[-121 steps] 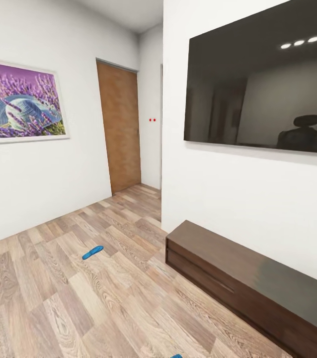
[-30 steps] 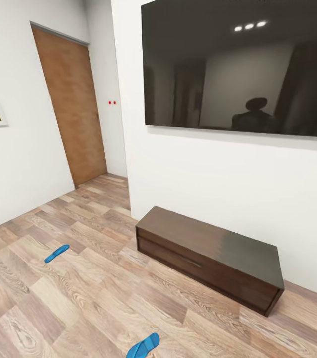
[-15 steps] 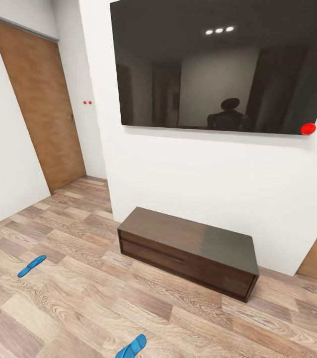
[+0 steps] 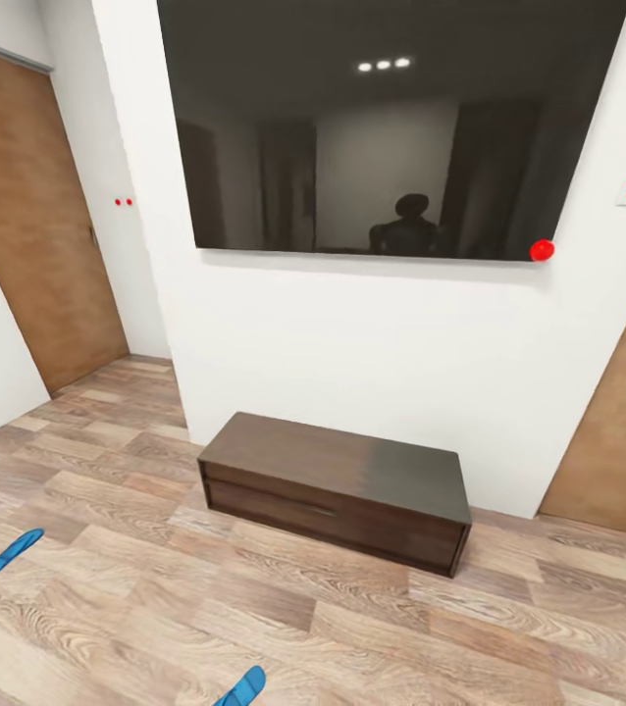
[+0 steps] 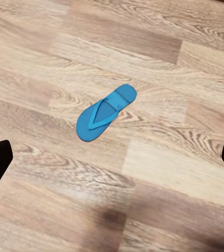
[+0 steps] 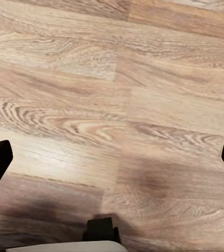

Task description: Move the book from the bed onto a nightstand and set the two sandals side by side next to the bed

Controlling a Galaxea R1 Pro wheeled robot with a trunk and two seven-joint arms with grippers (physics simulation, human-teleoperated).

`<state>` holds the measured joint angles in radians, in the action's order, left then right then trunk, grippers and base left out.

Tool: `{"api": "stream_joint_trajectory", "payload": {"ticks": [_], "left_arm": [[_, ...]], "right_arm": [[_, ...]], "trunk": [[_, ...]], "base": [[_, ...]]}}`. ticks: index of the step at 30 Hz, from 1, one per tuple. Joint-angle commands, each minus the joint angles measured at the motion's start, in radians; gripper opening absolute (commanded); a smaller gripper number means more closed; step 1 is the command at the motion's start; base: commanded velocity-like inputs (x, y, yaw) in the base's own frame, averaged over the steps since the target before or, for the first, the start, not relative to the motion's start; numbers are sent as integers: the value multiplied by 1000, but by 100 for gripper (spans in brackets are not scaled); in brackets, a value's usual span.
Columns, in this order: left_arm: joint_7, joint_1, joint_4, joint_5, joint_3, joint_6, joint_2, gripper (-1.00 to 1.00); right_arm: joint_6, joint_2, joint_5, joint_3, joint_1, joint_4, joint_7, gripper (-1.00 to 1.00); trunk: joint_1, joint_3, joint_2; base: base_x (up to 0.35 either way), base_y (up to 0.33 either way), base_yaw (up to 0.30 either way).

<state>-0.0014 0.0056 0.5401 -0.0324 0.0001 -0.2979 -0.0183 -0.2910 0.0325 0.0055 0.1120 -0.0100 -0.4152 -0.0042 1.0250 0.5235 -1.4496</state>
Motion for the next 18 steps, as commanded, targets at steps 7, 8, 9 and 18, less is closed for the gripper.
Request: {"api": "stream_joint_trajectory", "payload": {"ticks": [7, 8, 9, 18], "left_arm": [[0, 0, 1, -3, 0, -1, 0, 100], [0, 0, 1, -3, 0, -1, 0, 100], [0, 0, 1, -3, 0, -1, 0, 100], [0, 0, 1, -3, 0, -1, 0, 100]], "right_arm": [[-3, 0, 1, 2, -1, 1, 0, 100], [-3, 0, 1, 2, -1, 1, 0, 100], [-3, 0, 1, 2, -1, 1, 0, 100], [-3, 0, 1, 1, -1, 1, 0, 100]], "trunk": [[0, 1, 0], [0, 1, 0], [0, 1, 0], [0, 1, 0]], "base": [[0, 0, -242], [0, 0, -229], [0, 0, -222], [0, 0, -213]]}}
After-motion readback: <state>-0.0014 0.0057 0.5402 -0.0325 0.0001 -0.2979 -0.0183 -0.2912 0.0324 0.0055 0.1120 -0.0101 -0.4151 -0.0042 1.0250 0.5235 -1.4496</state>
